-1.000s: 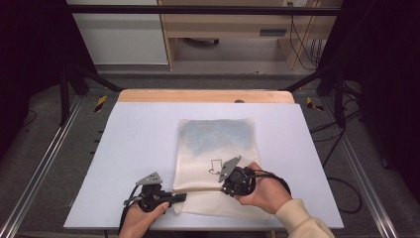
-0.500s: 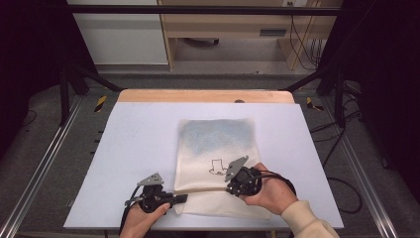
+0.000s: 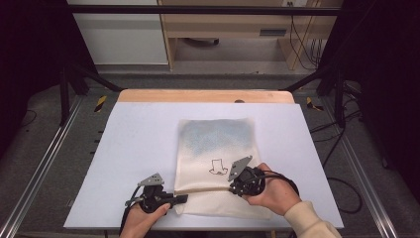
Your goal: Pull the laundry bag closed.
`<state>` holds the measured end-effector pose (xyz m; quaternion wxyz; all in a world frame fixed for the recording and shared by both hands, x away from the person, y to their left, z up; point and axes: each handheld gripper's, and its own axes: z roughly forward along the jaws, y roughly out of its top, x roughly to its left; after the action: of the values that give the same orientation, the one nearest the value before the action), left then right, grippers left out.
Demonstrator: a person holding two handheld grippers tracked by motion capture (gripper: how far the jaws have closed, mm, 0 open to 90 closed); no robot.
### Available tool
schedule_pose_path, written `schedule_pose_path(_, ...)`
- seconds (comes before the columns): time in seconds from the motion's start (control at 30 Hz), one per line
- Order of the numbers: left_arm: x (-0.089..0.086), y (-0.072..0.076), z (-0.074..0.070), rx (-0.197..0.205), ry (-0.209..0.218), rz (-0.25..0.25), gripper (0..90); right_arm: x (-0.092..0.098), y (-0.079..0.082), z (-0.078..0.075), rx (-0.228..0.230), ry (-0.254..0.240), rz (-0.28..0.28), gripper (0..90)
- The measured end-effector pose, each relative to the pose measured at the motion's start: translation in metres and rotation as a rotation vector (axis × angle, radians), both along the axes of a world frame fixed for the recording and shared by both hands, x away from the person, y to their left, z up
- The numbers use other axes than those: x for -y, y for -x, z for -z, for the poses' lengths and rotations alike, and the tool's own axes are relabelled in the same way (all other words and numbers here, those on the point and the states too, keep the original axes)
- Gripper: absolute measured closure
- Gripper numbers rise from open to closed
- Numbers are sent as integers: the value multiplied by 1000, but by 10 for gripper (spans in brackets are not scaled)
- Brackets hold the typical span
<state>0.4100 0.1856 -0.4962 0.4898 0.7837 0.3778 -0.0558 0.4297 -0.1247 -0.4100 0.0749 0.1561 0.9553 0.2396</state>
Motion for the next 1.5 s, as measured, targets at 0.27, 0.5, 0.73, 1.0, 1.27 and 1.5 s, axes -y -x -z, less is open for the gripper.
schedule_pose_path(0.27, 0, 0, 0, 2, -1, 2, 842, 1, 0, 0, 0, 0, -2, 822)
schedule_pose_path(0.5, 1, 0, 0, 2, -2, 1, 842, 5, 1, 1, -1, 3, 7, 822)
schedule_pose_path(0.73, 1, 1, 0, 1, -5, 3, 842, 8, 1, 1, 0, 2, 10, 822)
schedule_pose_path(1.0, 1, 1, 0, -1, -5, 4, 842, 11, 2, 2, 0, -1, 17, 822)
schedule_pose_path(1.27, 2, 1, 1, 0, -4, 4, 842, 16, 3, 3, -3, -1, 30, 822)
schedule_pose_path(1.5, 2, 1, 1, 1, -8, 8, 842, 20, 3, 3, -4, -4, 35, 822)
